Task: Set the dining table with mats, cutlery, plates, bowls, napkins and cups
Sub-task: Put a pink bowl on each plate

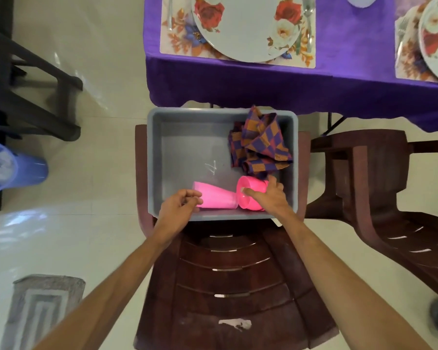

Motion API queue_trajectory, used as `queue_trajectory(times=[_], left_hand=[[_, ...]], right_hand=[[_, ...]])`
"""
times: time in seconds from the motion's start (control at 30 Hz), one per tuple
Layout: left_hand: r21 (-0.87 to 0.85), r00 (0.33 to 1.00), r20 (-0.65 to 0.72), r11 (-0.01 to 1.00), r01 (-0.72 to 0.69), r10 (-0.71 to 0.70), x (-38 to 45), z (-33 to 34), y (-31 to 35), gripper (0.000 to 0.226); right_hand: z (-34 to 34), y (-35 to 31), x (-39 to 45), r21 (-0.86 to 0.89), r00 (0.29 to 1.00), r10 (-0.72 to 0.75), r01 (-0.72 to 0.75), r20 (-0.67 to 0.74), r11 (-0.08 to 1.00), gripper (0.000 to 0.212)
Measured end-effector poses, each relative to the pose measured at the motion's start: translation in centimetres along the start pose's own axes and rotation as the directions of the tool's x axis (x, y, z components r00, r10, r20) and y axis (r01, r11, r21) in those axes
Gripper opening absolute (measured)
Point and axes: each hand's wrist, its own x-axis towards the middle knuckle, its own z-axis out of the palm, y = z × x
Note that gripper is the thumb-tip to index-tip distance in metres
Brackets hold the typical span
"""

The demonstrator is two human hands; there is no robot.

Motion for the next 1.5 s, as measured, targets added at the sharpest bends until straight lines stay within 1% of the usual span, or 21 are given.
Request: queue_trajectory(times=[0.07, 0.1, 0.2, 0.23, 0.3, 0.37, 0.4, 0.47, 0.53, 0.6, 0.63, 0.77, 0.83, 0.9, 0.97, 1.03, 1.13, 1.23, 1.33, 1.43, 1.5], left_hand=[[-0.003, 1.0, 0.0, 1.0, 0.015, -0.015, -0.1, 0.2, -0.2, 0.015], [0.0, 1.0, -0.003, 1.0, 0.023, -0.023, -0.1, 0.3, -0.3, 0.014], [0.022, 0.999, -0.017, 0.999, 0.034, -0.034, -0.7, 0.3, -0.5, 0.011], [0.023, 0.999, -0.024, 0.999, 0.045, -0.044, -0.9, 0.2, -0.5, 0.011], [0.025, 0.998, -0.035, 0.998, 0.055, -0.054, -1.1, -0.3, -0.4, 0.013], [0.018, 0.998, -0.046, 0.998, 0.052, -0.051, -2.2, -0.9, 0.5, 0.015], [0.013, 0.998, -0.045, 0.998, 0.054, -0.053, -2.6, -1.1, 0.9, 0.015], [-0.002, 0.998, -0.03, 0.998, 0.061, -0.061, -3.1, -1.1, 1.4, 0.014], [-0.032, 0.998, 0.007, 0.998, 0.061, -0.06, -3.9, -1.1, 2.1, 0.014], [-0.066, 0.998, 0.051, 0.998, 0.025, -0.021, -5.7, -1.3, 4.3, 0.016], [-0.098, 0.998, 0.068, 0.995, 0.018, -0.012, -6.3, -1.3, 5.0, 0.018], [-0.257, 0.993, 0.115, 0.966, -0.007, 0.037, -9.6, -1.3, 8.2, 0.032], [-0.351, 0.985, 0.155, 0.936, -0.014, 0.073, -11.3, -1.3, 9.7, 0.04], [-0.401, 0.981, 0.154, 0.915, -0.048, 0.118, -13.1, -1.5, 10.8, 0.047], [-0.47, 0.984, 0.134, 0.881, -0.044, 0.121, -13.9, -1.9, 10.8, 0.066], [-0.523, 0.98, 0.155, 0.852, -0.023, 0.121, -14.8, -3.7, 9.9, 0.078], [-0.563, 0.971, 0.207, 0.826, 0.019, 0.119, -15.7, -7.5, 7.5, 0.079], [-0.612, 0.952, 0.271, 0.789, 0.056, 0.143, -16.5, -12.8, 5.6, 0.077], [-0.656, 0.946, 0.253, 0.754, 0.013, 0.203, -17.4, -18.2, 4.7, 0.076], [-0.667, 0.95, 0.227, 0.745, -0.01, 0.215, -18.1, -23.8, 4.1, 0.077], [-0.683, 0.95, 0.225, 0.731, -0.006, 0.217, -17.8, -26.8, 3.8, 0.082]], right_hand=[[1.2, -0.3, 1.1, -0.061, 0.999, 0.047, -0.049, -0.025, 0.997, 0.119], [1.9, -0.4, 1.4, -0.116, 0.997, 0.055, -0.06, -0.046, 0.991, 0.115], [2.6, -0.5, 1.8, -0.164, 0.988, 0.054, -0.078, -0.144, 0.983, 0.085], [2.3, -0.5, 1.7, -0.138, 0.987, 0.066, -0.087, -0.15, 0.987, 0.077], [1.1, -0.7, 1.7, -0.034, 0.992, 0.074, -0.077, -0.1, 0.996, 0.071], [-0.9, -0.4, 0.3, 0.223, 0.997, 0.075, -0.073, 0.001, 0.972, 0.07], [-1.8, -0.2, -0.5, 0.4, 0.994, 0.077, -0.101, 0.074, 0.911, 0.065], [-2.9, 0.3, -2.5, 0.682, 0.972, 0.026, -0.182, 0.233, 0.708, 0.055], [-3.8, 0.7, -5.2, 0.825, 0.938, -0.077, -0.256, 0.338, 0.503, 0.048], [-5.4, 0.4, -8.5, 0.895, 0.911, -0.193, -0.285, 0.364, 0.344, 0.055], [-5.8, 0.1, -9.9, 0.908, 0.904, -0.221, -0.295, 0.367, 0.299, 0.059], [-6.0, -1.9, -15.9, 0.939, 0.906, -0.268, -0.28, 0.328, 0.201, 0.052], [-5.1, -3.3, -18.4, 0.944, 0.891, -0.325, -0.262, 0.316, 0.201, 0.053], [-3.7, -4.9, -20.6, 0.942, 0.892, -0.348, -0.2, 0.289, 0.271, 0.046], [-2.2, -6.7, -22.2, 0.929, 0.928, -0.296, -0.114, 0.226, 0.351, 0.04], [-0.2, -8.0, -23.5, 0.929, 0.95, -0.275, -0.041, 0.151, 0.368, 0.046], [2.7, -9.6, -25.8, 0.92, 0.943, -0.321, 0.051, 0.084, 0.389, 0.045], [6.6, -12.4, -29.1, 0.884, 0.934, -0.357, 0.14, 0.032, 0.445, 0.045], [9.9, -16.1, -31.5, 0.846, 0.936, -0.35, 0.211, -0.031, 0.489, 0.042], [12.0, -20.1, -33.0, 0.726, 0.917, -0.346, 0.376, -0.2, 0.576, 0.026], [12.6, -22.3, -33.8, 0.671, 0.888, -0.342, 0.457, -0.307, 0.584, 0.017]])
